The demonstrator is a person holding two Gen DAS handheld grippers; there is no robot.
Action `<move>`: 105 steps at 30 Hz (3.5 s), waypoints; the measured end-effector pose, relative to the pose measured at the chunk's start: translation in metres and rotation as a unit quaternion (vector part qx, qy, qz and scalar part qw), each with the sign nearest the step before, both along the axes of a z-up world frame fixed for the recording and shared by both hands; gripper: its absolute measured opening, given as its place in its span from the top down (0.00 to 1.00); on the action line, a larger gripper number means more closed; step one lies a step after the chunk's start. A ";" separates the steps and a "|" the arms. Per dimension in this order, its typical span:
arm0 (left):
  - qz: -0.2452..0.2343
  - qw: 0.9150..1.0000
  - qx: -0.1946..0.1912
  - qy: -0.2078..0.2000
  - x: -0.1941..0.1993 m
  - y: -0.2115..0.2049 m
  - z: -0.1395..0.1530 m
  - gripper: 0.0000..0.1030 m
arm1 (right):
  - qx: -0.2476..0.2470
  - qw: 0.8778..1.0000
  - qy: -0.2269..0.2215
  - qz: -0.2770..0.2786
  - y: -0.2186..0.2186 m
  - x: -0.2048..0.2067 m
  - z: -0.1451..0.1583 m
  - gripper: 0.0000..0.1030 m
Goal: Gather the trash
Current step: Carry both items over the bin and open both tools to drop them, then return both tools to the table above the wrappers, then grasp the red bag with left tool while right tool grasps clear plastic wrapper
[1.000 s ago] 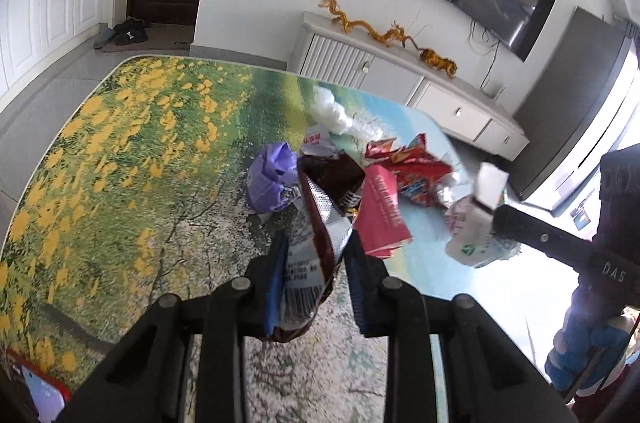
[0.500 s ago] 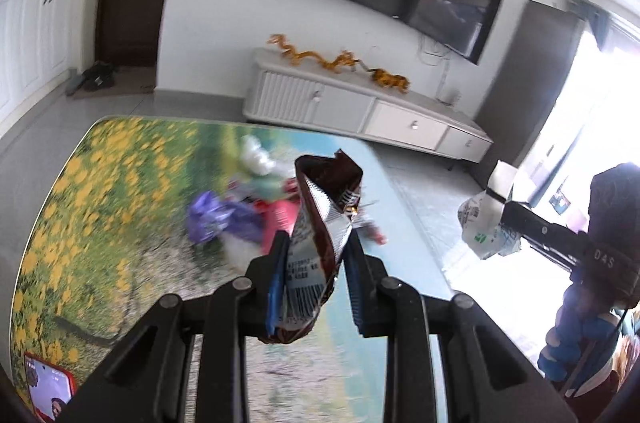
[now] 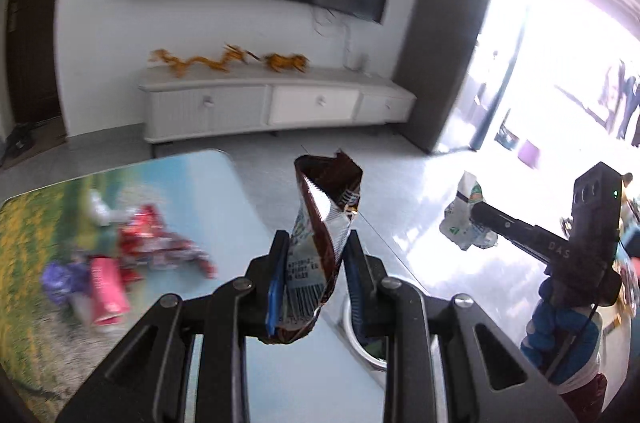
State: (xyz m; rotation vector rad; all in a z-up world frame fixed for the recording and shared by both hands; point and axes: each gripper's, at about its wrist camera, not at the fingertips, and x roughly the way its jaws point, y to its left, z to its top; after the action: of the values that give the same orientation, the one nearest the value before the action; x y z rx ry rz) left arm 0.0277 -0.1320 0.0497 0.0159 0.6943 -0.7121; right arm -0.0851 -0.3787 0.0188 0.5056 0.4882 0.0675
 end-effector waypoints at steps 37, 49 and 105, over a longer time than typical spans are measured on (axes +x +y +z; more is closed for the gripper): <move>-0.140 0.977 0.115 0.111 0.010 -0.244 -0.134 0.44 | 0.068 0.962 0.193 -0.181 -0.139 -0.038 -0.156 0.63; -0.044 0.996 0.079 0.013 0.010 -0.142 -0.063 0.44 | -0.045 0.976 0.148 -0.152 -0.080 -0.024 -0.084 0.59; 0.146 0.979 0.107 0.099 0.110 0.150 -0.137 0.67 | -0.121 0.940 0.145 0.283 0.207 0.223 -0.120 0.80</move>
State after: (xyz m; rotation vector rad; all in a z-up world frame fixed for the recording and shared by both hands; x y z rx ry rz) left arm 0.1377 0.0177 -0.0878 0.0410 0.9401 -0.3574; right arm 0.1378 -0.1715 -0.1012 0.1187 0.9104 0.4842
